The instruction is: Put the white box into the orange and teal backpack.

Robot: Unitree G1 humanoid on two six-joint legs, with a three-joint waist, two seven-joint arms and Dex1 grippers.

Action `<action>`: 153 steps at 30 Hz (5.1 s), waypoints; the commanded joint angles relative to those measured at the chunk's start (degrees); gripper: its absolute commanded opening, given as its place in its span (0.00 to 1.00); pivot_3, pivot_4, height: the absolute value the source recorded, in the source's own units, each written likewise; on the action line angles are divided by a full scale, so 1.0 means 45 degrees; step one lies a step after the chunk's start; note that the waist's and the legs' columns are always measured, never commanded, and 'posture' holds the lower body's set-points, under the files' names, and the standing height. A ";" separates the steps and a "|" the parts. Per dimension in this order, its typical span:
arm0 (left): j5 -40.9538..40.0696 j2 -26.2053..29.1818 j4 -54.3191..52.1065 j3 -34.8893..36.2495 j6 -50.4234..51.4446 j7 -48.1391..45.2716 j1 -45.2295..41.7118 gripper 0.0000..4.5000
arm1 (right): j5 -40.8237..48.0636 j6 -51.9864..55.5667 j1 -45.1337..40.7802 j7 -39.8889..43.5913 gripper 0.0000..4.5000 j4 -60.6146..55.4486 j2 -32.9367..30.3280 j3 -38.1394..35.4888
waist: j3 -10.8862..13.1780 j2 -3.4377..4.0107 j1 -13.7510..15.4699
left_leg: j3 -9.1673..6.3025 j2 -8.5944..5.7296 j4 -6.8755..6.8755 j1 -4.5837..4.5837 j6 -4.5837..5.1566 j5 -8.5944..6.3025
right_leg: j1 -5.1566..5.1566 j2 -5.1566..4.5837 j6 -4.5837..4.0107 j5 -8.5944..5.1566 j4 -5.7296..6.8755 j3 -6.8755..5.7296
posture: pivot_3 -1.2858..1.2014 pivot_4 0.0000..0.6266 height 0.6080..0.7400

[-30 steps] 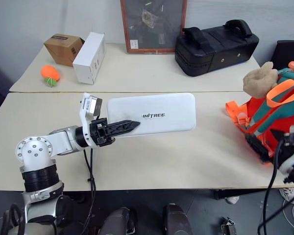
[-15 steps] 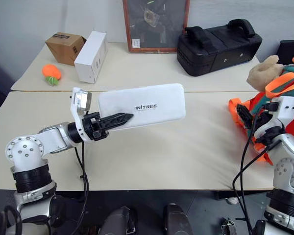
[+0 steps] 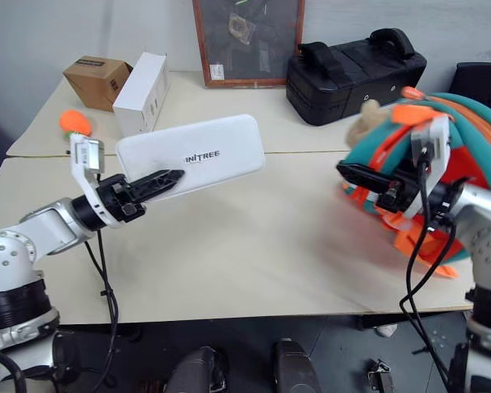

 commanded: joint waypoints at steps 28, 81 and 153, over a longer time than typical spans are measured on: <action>0.4512 0.2440 0.2371 -0.3981 -0.4605 -0.6271 -0.4510 0.30 | -0.0271 -0.0225 0.0576 0.5491 0.00 -0.0260 -0.1730 0.2943 | 0.0021 -0.0040 0.0253 | -0.0032 -0.0061 0.0073 -0.0145 0.0109 -0.0021 | -0.0053 -0.0078 0.0036 0.0020 -0.0050 -0.0056 | 0.52 0.24 1.00; 0.9448 -0.0113 -0.0691 -0.5559 -0.6552 -0.8138 -0.5639 0.84 | -0.0288 -0.0295 0.0062 0.2183 0.00 -0.1436 0.0474 0.2900 | 0.0022 -0.0039 0.0257 | -0.0028 -0.0051 0.0153 -0.0188 0.0112 0.0005 | -0.0109 -0.0078 0.0039 0.0022 0.0060 -0.0039 | 0.52 0.24 1.00; 1.3908 -0.1019 0.5706 -0.8046 -1.1260 -0.6279 -0.2975 0.21 | -0.0165 -0.0867 0.1975 0.0068 0.00 -0.2299 0.0651 0.1709 | 0.0012 -0.0028 0.0542 | -0.0023 -0.0049 0.0182 -0.0176 0.0154 -0.0009 | -0.0092 -0.0073 0.0045 0.0025 0.0068 -0.0036 | 0.52 0.24 1.00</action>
